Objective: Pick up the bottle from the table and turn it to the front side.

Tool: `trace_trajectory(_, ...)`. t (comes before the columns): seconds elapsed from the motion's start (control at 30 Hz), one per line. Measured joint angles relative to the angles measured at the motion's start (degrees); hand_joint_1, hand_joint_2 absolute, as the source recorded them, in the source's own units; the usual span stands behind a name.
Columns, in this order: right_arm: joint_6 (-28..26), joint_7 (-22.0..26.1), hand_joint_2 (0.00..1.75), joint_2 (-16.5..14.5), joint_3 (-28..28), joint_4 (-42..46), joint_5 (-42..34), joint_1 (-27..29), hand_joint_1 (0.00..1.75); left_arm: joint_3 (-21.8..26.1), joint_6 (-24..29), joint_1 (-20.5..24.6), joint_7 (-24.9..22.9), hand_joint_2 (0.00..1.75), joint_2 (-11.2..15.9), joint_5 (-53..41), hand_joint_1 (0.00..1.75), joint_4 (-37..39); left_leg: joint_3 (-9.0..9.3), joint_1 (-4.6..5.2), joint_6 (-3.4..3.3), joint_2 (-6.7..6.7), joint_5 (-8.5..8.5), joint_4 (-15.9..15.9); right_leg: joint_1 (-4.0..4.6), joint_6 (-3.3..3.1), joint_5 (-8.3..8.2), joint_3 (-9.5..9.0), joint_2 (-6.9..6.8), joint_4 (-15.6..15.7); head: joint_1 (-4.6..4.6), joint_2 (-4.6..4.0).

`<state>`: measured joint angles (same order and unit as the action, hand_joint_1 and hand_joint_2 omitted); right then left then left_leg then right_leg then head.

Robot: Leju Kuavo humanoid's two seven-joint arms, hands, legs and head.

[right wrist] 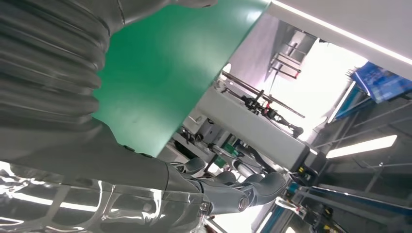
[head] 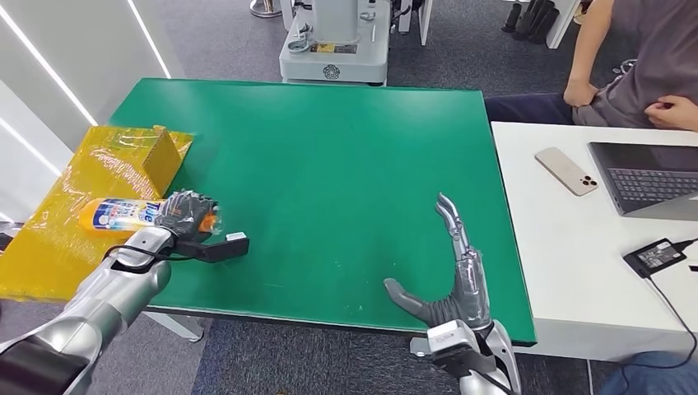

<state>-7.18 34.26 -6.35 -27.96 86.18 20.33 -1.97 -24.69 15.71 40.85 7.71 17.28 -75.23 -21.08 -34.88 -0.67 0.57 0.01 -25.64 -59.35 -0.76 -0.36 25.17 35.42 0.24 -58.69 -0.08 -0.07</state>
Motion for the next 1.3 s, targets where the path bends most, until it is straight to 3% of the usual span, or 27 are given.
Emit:
trace_trajectory(0.63,0.3,0.9,1.75,-0.6,-0.3,-2.9,-0.6,-3.0,0.00,-0.6,0.0,-0.2,-3.1,1.75,-1.2,-0.7,1.75,3.7,-0.01,0.00,0.00,-0.01,0.00,0.0,0.00,-0.04,-0.02,0.00,-0.01,0.0,0.01,0.00)
trace_trajectory(0.67,0.3,0.9,1.75,-0.6,-0.4,-2.9,-0.6,-3.0,0.00,-0.6,0.1,-0.2,-3.1,1.75,-1.2,-0.7,1.63,3.8,-0.01,0.00,0.00,-0.01,0.00,0.0,0.00,-0.04,-0.02,0.00,-0.01,0.0,0.01,0.00)
trace_trajectory(0.77,0.3,1.0,1.75,-0.6,-0.4,-3.0,-0.6,-3.0,0.00,-0.6,0.1,-0.6,-3.4,1.75,-1.2,-0.7,0.33,4.0,-0.01,0.00,0.00,-0.01,0.00,0.0,0.00,-0.04,-0.02,0.00,-0.01,0.0,0.01,0.00)
trace_trajectory(0.8,0.3,1.0,1.75,-0.6,-0.4,-3.1,-0.6,-3.0,0.00,-0.6,0.0,-0.6,-3.7,1.75,-1.2,-0.8,0.00,4.0,-0.01,0.00,0.00,-0.01,0.00,0.0,0.00,-0.04,-0.02,0.00,-0.01,0.0,0.01,0.00)
trace_trajectory(1.3,0.5,1.4,1.75,-0.6,-0.4,-3.3,-0.6,-3.0,0.00,-0.5,0.8,-0.5,-5.4,1.75,-1.2,-0.1,0.00,4.1,0.04,0.00,0.02,0.00,0.01,0.0,0.00,-0.04,-0.03,-0.01,0.00,0.0,0.01,0.00)
